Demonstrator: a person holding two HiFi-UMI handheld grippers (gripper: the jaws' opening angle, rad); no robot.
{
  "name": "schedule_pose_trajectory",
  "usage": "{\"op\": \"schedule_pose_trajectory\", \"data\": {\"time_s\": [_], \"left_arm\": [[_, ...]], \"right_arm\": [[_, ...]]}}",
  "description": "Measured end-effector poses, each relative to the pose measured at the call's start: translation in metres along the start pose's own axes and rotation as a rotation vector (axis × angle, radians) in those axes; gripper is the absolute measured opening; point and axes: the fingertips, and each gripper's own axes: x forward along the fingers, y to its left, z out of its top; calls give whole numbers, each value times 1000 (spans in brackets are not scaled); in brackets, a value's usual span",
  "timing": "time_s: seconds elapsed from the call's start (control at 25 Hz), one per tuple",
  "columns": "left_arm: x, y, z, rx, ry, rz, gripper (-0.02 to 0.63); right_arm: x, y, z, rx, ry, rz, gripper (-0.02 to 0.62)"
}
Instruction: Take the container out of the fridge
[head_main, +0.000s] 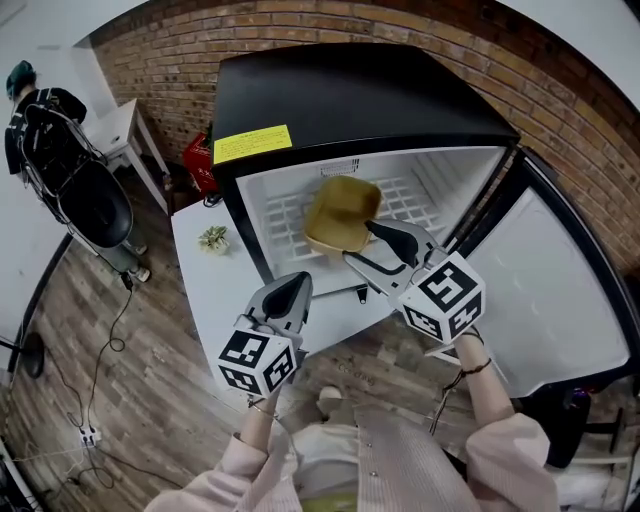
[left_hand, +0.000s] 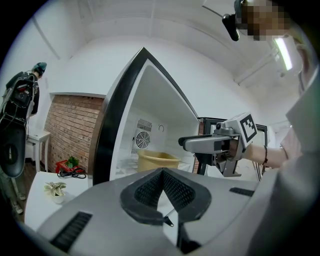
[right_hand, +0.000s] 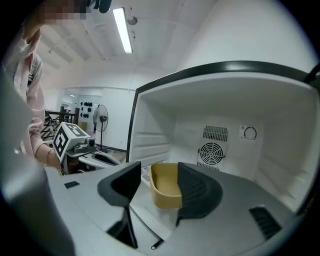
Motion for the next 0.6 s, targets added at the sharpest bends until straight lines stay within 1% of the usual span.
{"op": "schedule_pose_trajectory", "data": {"time_s": [0.36, 0.6], "left_arm": [[1, 3, -3, -8, 10, 11, -9], [4, 1, -5, -23, 29, -14, -9]], "right_arm": [[29, 7, -6, -101, 134, 119, 233], [41, 16, -22, -144, 275, 207, 232]]}}
